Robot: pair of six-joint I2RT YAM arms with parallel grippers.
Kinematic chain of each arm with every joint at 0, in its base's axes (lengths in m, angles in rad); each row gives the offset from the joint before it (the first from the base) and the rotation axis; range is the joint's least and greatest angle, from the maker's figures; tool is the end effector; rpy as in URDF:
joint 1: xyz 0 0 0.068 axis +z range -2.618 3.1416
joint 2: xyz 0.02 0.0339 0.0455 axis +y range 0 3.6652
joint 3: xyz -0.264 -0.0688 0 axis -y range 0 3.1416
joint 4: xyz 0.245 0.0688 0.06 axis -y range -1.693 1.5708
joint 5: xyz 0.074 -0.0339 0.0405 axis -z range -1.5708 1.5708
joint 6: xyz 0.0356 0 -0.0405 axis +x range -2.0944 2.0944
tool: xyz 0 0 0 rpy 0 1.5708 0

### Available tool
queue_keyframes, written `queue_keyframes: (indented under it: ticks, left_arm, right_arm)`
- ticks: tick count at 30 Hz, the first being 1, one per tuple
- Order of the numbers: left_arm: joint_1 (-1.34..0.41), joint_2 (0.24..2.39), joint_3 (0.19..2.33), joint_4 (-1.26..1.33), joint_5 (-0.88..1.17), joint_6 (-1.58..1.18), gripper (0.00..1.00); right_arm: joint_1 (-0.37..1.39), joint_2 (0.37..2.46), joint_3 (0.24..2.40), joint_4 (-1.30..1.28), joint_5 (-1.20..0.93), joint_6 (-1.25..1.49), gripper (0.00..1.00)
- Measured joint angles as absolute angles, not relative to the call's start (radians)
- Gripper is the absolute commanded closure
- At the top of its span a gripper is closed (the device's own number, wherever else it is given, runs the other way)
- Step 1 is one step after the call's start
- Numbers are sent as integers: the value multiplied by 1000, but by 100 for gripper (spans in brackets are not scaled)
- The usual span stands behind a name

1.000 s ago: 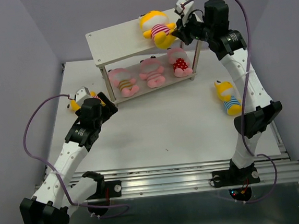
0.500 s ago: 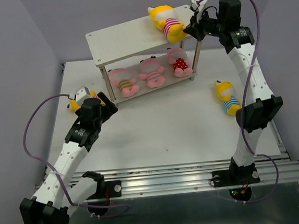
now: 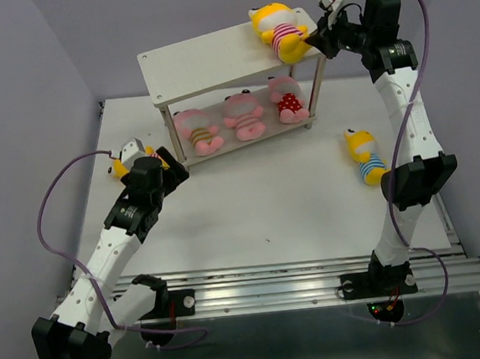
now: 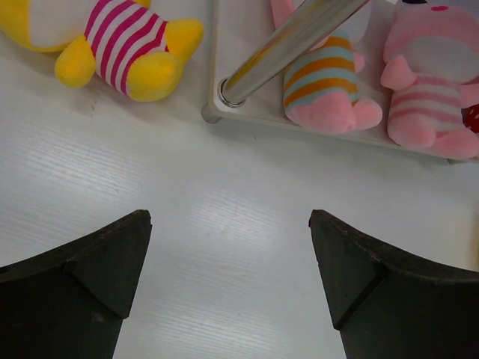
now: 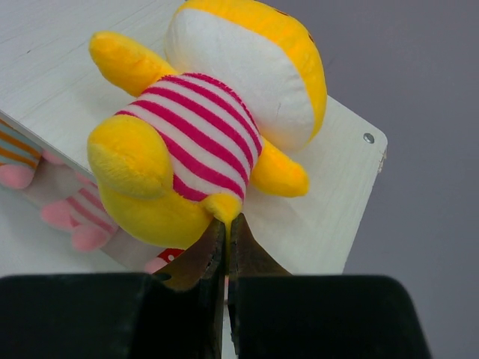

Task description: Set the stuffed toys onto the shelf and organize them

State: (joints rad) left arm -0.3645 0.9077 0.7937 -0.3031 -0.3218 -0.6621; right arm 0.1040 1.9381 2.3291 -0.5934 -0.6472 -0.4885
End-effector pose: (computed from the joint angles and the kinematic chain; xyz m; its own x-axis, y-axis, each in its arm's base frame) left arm 0.1967 -0.0630 0.3096 -0.3403 -0.4944 -0.7999 -0.1790 0.8691 -0.4610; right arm 0.4143 0.0648 0.4882 0.1380 -0.3620 -0.9219 -0.6857 0.6367 -0.3527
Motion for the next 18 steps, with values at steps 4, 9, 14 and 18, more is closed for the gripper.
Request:
queue_keyframes:
  ticks: [4, 9, 14, 18]
  left_arm:
    - [-364, 913, 794, -303, -322, -662, 1]
    - [-364, 921, 793, -303, -322, -662, 1]
    - [-364, 921, 793, -303, -322, -662, 1]
    - [-364, 921, 794, -303, -322, -662, 1]
  right_arm:
    - [91, 1938, 2331, -589, -638, -474, 98]
    - [78, 1938, 2331, -574, -628, -469, 97]
    - [71, 1940, 2331, -567, -628, -466, 95]
    - [71, 1950, 2336, -559, -629, -464, 92]
